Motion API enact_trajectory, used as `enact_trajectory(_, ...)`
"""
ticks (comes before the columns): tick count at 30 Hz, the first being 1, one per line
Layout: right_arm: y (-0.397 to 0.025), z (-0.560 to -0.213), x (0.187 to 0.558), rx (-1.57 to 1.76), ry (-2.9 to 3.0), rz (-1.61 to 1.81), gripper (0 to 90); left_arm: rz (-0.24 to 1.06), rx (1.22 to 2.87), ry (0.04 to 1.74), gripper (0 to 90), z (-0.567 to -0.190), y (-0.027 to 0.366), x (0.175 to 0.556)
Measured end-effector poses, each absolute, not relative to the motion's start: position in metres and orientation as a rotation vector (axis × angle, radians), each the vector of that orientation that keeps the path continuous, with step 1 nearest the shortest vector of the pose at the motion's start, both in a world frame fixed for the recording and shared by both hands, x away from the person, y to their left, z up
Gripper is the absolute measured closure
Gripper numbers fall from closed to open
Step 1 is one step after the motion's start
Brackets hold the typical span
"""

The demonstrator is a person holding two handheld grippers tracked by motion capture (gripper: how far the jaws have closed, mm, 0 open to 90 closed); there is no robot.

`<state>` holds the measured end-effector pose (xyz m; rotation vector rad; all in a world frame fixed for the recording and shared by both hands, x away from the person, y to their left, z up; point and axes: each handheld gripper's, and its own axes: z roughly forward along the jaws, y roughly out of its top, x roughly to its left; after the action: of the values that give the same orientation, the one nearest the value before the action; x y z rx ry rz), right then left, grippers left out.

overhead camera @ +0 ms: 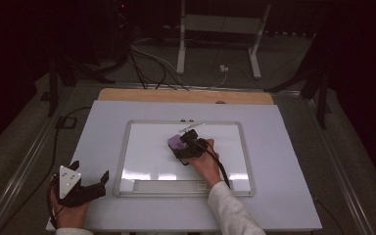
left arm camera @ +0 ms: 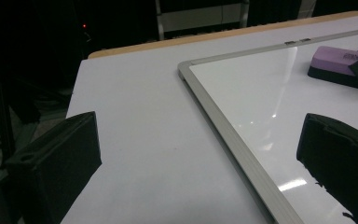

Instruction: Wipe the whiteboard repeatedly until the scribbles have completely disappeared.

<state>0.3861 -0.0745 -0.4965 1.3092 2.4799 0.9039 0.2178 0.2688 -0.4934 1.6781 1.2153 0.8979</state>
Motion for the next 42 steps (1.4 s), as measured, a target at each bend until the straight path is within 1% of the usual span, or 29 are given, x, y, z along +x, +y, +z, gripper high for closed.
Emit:
enact_trajectory(7, -0.106, -0.496, 0.409, 1.602, 2.221, 0.822, 41.3, 0.896, 1.679, 1.214, 0.5, -0.494, 0.268, 0.218)
enact_trajectory(12, -0.091, -0.497, 0.405, 1.520, 2.299, 0.842, 41.2, 0.896, 1.691, 1.207, 0.5, -0.494, 0.266, 0.219)
enact_trajectory(18, -0.072, -0.495, 0.395, 1.319, 2.501, 0.881, 41.3, 0.897, 1.690, 1.209, 0.5, -0.494, 0.267, 0.219)
enact_trajectory(20, -0.076, -0.496, 0.399, 1.339, 2.466, 0.874, 41.3, 0.899, 1.682, 1.210, 0.4, -0.493, 0.268, 0.218)
enact_trajectory(25, -0.094, -0.497, 0.412, 1.532, 2.284, 0.833, 41.3, 0.896, 1.681, 1.213, 0.5, -0.494, 0.268, 0.219)
enact_trajectory(27, -0.088, -0.496, 0.410, 1.489, 2.284, 0.799, 41.3, 0.896, 1.686, 1.210, 0.5, -0.494, 0.267, 0.219)
enact_trajectory(29, -0.077, -0.496, 0.406, 1.419, 2.397, 0.860, 41.2, 0.896, 1.690, 1.208, 0.5, -0.494, 0.266, 0.219)
enact_trajectory(33, -0.050, -0.494, 0.391, 1.207, 2.573, 0.860, 41.3, 0.899, 1.687, 1.207, 0.5, -0.493, 0.267, 0.219)
enact_trajectory(35, -0.046, -0.492, 0.390, 1.167, 2.576, 0.821, 41.4, 0.899, 1.682, 1.211, 0.5, -0.493, 0.268, 0.218)
enact_trajectory(42, -0.083, -0.495, 0.412, 1.489, 2.354, 0.820, 41.3, 0.897, 1.681, 1.212, 0.5, -0.494, 0.268, 0.218)
